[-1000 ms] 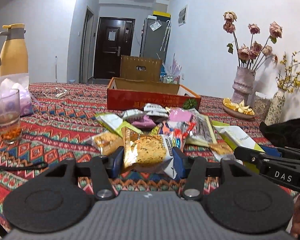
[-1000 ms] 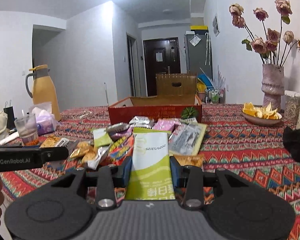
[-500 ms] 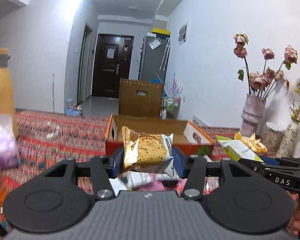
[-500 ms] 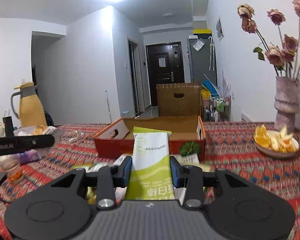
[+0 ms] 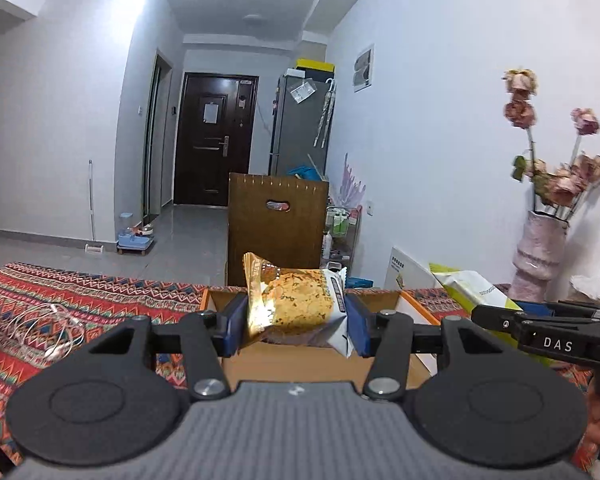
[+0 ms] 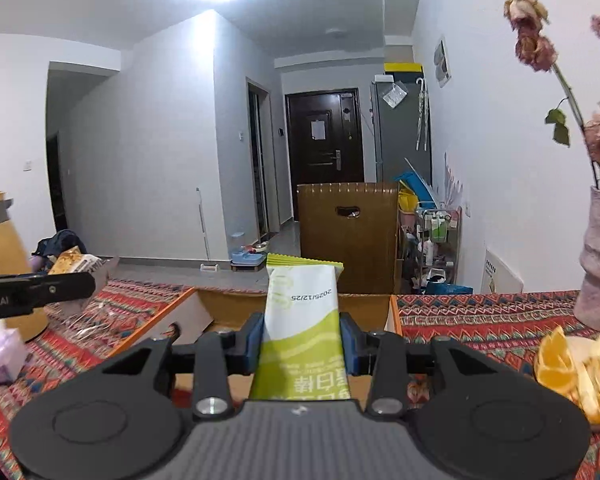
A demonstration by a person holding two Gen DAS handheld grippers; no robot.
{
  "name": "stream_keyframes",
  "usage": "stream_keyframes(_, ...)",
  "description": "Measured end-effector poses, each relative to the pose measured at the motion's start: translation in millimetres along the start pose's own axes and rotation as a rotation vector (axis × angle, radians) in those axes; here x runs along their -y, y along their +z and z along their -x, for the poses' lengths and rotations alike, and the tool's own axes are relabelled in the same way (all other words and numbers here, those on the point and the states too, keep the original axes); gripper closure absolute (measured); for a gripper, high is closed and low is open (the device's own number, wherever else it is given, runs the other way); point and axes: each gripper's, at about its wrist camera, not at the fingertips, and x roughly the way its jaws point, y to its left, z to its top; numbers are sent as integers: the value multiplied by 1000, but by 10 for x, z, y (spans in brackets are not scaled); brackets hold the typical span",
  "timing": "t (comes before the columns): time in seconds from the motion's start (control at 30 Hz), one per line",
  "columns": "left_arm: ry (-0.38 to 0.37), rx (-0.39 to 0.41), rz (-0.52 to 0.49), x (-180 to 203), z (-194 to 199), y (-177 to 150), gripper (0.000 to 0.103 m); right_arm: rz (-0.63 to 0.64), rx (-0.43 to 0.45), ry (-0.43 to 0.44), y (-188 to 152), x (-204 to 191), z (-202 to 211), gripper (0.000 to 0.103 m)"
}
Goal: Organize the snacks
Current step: 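Carry the green bar with the right gripper while the left carries a cookie packet, then open both grippers to drop the packets into the box and withdraw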
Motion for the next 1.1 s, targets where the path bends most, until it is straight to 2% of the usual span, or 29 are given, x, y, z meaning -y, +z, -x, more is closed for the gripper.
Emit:
stream_keyframes(0.13,13,-53,8,-99,-487,111,51,-17,-46,-23,113,162,-513,65)
stream_keyframes(0.27,45,-106,16,-221,-944,149,51,-44,-137,-32,168,342,-1069,65)
stream_keyframes(0.33,34,-146,22,-288,-1168,155,51,-52,-189,-44,192,435,-1365,65)
stream_keyframes(0.47,27,-276,62,-458,-1696,125,51,-91,-325,-66,149,574,-1906,65)
stream_keyframes(0.53,51,-331,61,-488,-1927,70,51,-93,-392,-80,93,599,-2107,65)
stream_keyframes(0.67,67,-439,88,-607,-2347,-11,51,-20,-472,-113,63,505,-2395,64)
stream_keyframes(0.77,84,-496,49,-612,-2531,-77,51,40,-521,-122,105,408,-2540,65)
stream_keyframes(0.8,92,-522,51,-614,-2583,-92,48,56,-535,-131,104,382,-2584,66)
stream_keyframes(0.83,89,-532,35,-598,-2607,-96,41,67,-545,-136,102,373,-2623,67)
stream_keyframes(0.87,88,-537,23,-583,-2621,-96,37,78,-558,-140,98,361,-2668,65)
stream_keyframes(1.0,93,-540,4,-524,-2649,-111,34,105,-569,-140,120,310,-2763,55)
stream_keyframes(1.1,88,-542,22,-512,-2626,-89,27,92,-573,-118,141,276,-2752,53)
